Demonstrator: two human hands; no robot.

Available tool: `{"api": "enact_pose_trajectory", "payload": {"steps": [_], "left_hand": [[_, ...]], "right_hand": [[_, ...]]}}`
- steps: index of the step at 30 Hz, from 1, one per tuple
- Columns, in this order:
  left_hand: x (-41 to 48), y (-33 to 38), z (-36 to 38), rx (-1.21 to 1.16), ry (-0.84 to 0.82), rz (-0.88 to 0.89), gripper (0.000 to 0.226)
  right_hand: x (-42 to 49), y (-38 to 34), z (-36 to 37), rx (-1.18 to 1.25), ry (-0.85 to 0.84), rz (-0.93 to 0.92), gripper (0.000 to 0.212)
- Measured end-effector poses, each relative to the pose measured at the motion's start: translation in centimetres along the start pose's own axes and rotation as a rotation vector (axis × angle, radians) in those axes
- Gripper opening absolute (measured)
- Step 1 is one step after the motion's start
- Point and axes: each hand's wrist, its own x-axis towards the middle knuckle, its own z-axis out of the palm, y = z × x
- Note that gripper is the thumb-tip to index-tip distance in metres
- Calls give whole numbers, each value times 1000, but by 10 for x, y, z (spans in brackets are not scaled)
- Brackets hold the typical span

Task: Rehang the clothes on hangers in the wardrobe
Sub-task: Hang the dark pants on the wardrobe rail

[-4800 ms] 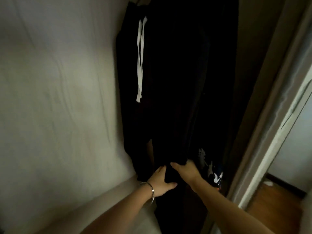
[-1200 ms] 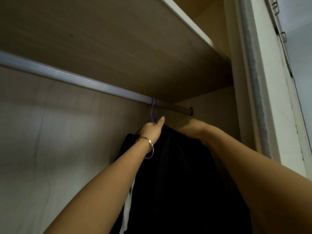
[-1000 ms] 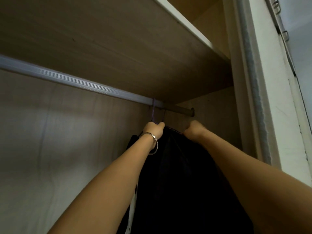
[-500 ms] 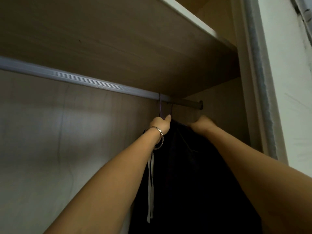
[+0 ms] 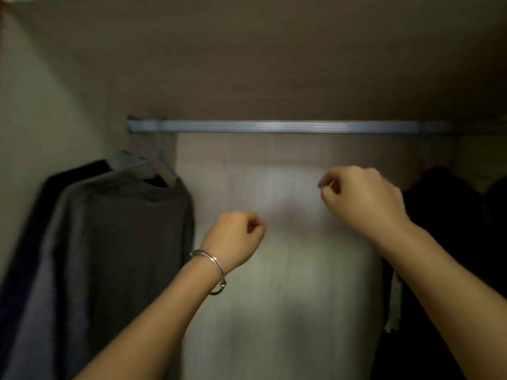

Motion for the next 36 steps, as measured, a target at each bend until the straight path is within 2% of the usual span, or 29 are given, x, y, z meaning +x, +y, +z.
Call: {"api": "enact_pose_trajectory", "payload": {"steps": [3, 6, 8, 10, 14, 19, 21, 24, 27, 36], "left_hand": [[-30, -31, -60, 203, 164, -66, 22], [-46, -54, -117, 443, 324, -44, 35], [-46, -69, -149, 480, 380, -79, 32], [-39, -86, -172, 486, 358, -159, 27], [-19, -120, -200, 511, 190, -361, 33], [2, -153, -206, 568, -12, -517, 36], [8, -163, -203, 577, -49, -527, 37], [18, -175, -198, 553, -21, -532, 34], [23, -181, -196, 521, 6, -507, 30], [28, -185, -194, 548, 32, -399, 27]], "right_hand": [[-16, -35, 37, 162, -176, -20, 22], [-25, -74, 72, 280, -315, -82, 21], [-22, -108, 86, 423, -368, -125, 19], [-17, -149, 96, 625, -405, -137, 17], [1, -228, 110, 901, -368, -68, 21], [27, -292, 120, 953, -468, 123, 42], [35, -305, 125, 957, -520, 192, 41], [43, -312, 126, 864, -511, 146, 20], [46, -309, 125, 801, -448, 112, 28], [48, -312, 142, 856, -429, 117, 21]]}}
